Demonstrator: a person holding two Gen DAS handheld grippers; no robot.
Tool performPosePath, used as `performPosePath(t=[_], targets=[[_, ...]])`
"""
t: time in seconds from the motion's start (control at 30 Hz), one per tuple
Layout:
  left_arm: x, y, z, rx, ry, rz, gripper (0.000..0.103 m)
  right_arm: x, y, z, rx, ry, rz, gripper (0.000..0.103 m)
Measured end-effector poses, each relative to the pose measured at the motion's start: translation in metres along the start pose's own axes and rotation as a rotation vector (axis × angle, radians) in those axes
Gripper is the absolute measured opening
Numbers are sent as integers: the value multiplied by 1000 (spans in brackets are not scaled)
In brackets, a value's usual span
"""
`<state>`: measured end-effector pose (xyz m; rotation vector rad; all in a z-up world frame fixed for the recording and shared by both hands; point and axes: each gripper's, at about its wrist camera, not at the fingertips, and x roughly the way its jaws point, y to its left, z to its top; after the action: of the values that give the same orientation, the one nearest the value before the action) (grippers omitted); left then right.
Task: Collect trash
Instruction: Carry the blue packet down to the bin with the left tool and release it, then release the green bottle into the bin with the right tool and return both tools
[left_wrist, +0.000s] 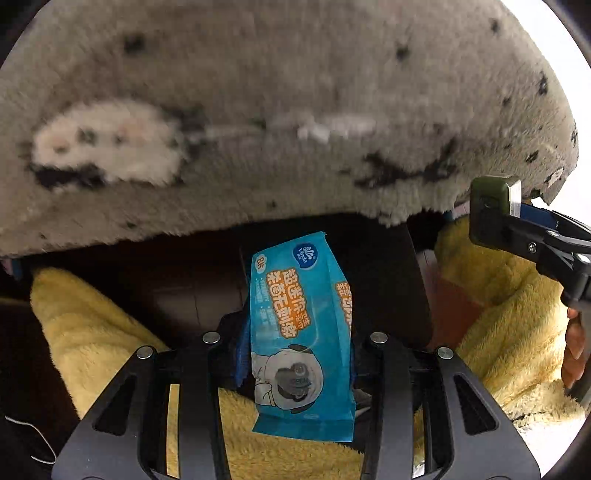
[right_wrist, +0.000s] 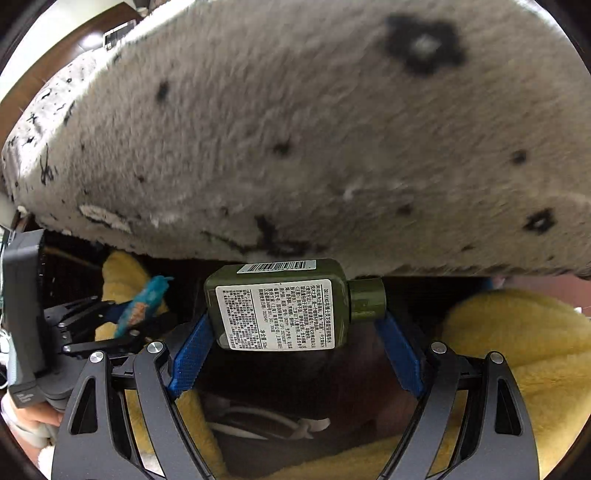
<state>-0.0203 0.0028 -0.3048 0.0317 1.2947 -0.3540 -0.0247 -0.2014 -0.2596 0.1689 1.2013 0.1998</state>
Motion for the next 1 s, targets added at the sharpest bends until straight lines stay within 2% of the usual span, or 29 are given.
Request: performPosePath(t=[0.33,0.43,0.53,0.8,1.0], targets=[[23,-12,-13,29,54,-47,40,33,20,6,-32,102,35,85],[28,-14,-16,29,60,-39,47,34,18,6,-33,112,33,86],[28,-15,-19,30,55,-33,56,34,20,6,-31,105,30,93],[8,-12,-1,41,27,-14,70,21,10,11,-10,71,27,94],[-19,-18,7,58,-30,8,83,4,1,14,8,22,20,95]])
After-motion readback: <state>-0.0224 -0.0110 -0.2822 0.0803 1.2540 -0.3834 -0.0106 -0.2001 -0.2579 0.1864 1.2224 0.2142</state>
